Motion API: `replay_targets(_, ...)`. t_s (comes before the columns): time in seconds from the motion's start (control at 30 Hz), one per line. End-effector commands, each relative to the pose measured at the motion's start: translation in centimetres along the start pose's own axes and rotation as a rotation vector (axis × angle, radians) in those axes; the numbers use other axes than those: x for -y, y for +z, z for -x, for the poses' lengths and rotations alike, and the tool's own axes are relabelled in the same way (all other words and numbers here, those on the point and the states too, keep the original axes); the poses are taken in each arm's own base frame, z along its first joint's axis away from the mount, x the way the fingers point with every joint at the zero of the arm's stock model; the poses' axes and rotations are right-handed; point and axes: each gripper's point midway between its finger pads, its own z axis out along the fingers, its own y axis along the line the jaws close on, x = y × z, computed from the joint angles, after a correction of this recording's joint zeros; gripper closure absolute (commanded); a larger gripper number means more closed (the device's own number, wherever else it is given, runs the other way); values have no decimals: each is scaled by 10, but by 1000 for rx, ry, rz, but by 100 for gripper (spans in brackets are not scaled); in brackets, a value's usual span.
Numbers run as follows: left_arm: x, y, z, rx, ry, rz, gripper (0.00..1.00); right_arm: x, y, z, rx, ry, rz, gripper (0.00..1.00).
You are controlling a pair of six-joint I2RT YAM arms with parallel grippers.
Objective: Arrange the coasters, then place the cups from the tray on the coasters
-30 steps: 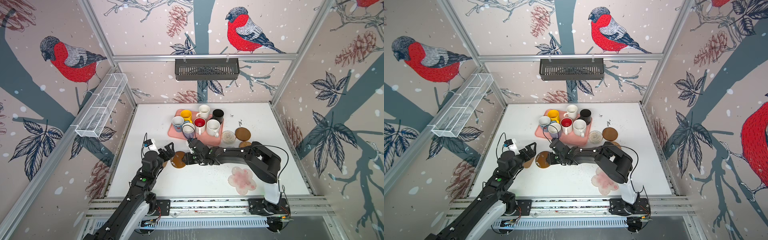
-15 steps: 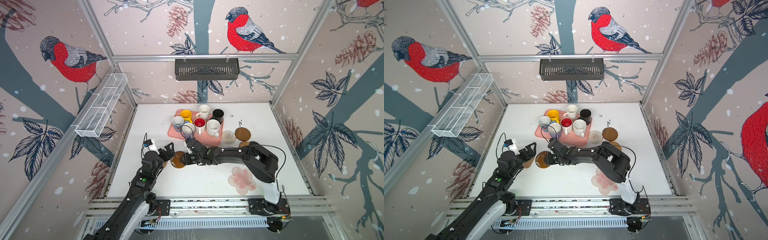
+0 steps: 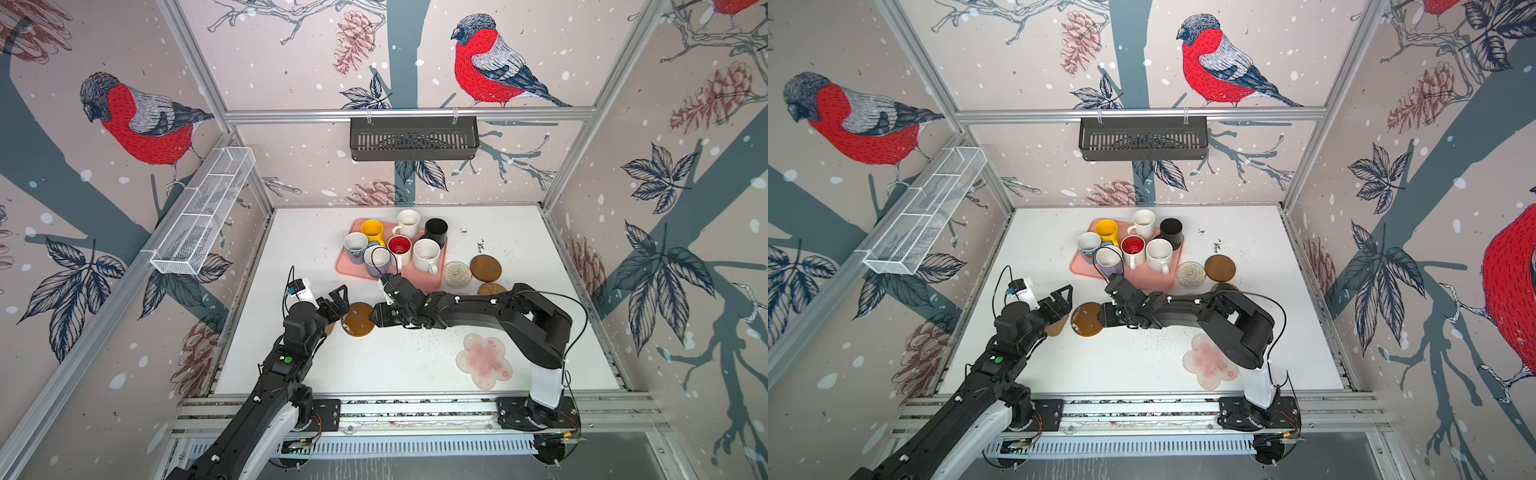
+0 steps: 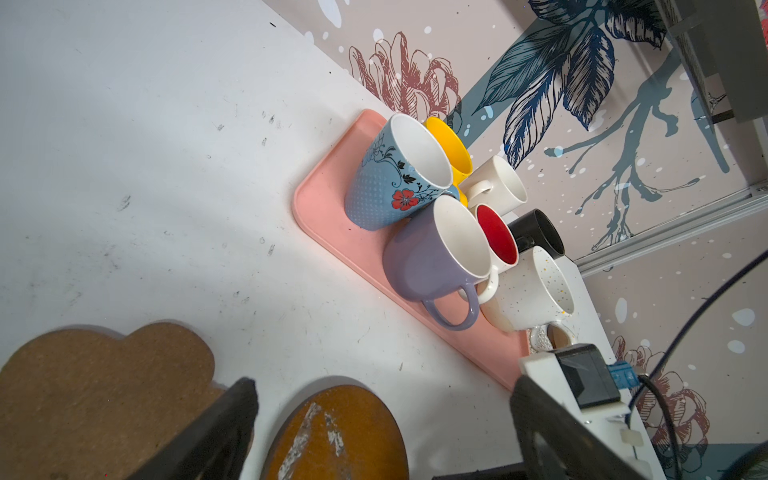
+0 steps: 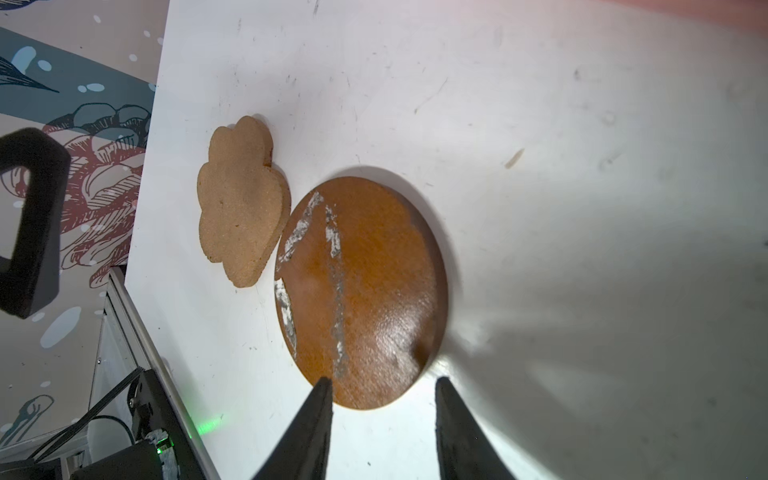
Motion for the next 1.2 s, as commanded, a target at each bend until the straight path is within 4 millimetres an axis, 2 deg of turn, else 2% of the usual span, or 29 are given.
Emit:
replay_targets(0.0, 1, 1, 4, 19, 14, -4, 5, -2, 1, 0, 5, 5, 13, 57)
replay_targets(0.4, 2, 1, 5, 20, 14, -6, 5, -3, 14, 1, -11, 4, 20, 58)
replay_targets(0.63, 2, 0, 4, 20, 15, -8, 5, -14, 23, 0, -30, -5, 44, 62)
replay_targets(0.9, 2, -2, 6, 32, 15, -7, 5, -22, 30, 0, -34, -12, 54, 62)
replay_targets(1.17, 7, -2, 7, 25, 35, -30, 4, -26, 19, 7, -3, -26, 52, 46)
